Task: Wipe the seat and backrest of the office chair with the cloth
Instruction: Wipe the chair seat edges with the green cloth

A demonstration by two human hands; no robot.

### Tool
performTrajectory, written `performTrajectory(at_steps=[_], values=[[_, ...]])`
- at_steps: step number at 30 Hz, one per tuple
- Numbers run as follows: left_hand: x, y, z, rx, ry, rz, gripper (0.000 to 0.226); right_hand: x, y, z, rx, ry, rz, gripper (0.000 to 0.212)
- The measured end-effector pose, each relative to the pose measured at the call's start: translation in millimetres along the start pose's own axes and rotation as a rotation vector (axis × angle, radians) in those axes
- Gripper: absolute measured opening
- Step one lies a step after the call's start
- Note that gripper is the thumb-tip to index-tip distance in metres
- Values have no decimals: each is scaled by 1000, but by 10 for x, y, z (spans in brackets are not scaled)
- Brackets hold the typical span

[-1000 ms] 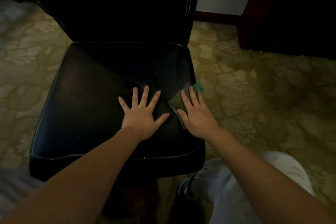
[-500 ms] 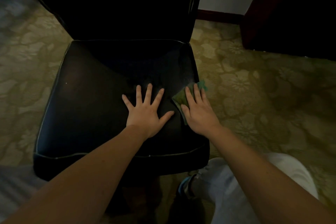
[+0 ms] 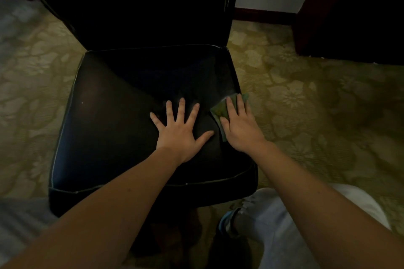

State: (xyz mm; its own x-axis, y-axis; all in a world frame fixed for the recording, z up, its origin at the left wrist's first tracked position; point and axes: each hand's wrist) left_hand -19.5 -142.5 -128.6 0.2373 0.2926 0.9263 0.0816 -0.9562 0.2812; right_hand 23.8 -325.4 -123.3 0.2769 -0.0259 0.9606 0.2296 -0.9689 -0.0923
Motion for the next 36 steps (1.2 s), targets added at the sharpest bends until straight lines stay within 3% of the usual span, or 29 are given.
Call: performTrajectory(at_steps=[7,36], values=[[-10,56,24,25,24,-9,90,36,92,-221,68,-11,18,63],[-31,79,8,25,59,-3,91,16,139,-77,12,-69,72,69]])
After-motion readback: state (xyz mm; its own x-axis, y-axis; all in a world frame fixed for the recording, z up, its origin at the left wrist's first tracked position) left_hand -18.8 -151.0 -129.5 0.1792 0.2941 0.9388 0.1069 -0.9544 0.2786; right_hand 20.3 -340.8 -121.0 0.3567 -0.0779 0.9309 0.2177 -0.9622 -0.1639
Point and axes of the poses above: each hand's wrist, its own z-axis towards the middle knuckle, its own x-axis out of the back of the hand, y = z × x, and after that the axes turned 13 degrees about -z, right-handed
